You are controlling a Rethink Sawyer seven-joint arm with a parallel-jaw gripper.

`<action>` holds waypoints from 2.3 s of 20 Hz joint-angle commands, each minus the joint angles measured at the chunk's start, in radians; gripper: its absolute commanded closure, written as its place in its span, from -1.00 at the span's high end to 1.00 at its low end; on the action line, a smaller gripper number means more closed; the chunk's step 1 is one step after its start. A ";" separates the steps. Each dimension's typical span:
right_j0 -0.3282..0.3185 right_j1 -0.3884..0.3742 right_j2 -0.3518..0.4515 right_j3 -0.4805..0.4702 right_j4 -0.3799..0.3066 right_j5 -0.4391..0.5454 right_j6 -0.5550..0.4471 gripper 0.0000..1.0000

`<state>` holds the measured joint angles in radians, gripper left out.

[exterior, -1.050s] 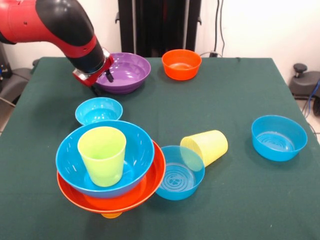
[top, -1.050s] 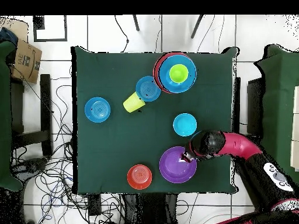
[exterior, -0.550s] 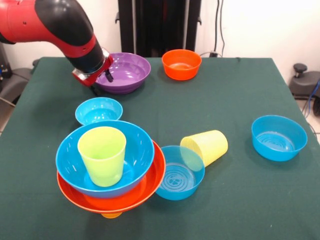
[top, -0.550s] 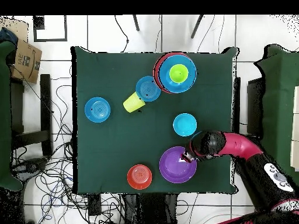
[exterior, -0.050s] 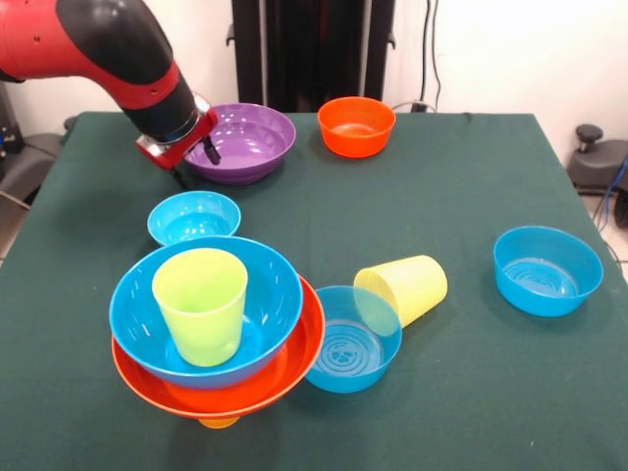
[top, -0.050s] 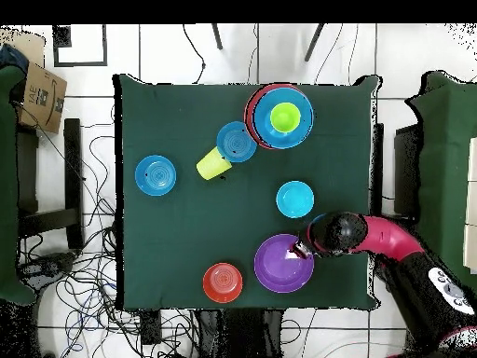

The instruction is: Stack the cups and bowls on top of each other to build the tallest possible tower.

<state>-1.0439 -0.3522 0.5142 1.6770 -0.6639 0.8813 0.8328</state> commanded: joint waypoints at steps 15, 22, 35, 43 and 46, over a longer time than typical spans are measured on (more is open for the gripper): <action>0.088 0.055 -0.001 -0.017 0.004 0.070 -0.036 -1.00; 0.108 0.030 -0.007 -0.027 0.006 0.153 -0.061 -1.00; 0.150 -0.105 0.019 -0.061 0.013 0.417 -0.127 -1.00; 0.139 -0.116 0.056 -0.079 0.020 0.455 -0.149 -1.00; 0.132 -0.120 0.070 -0.092 0.029 0.473 -0.169 -1.00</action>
<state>-0.9395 -0.4681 0.5240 1.6803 -0.6381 1.2646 0.8328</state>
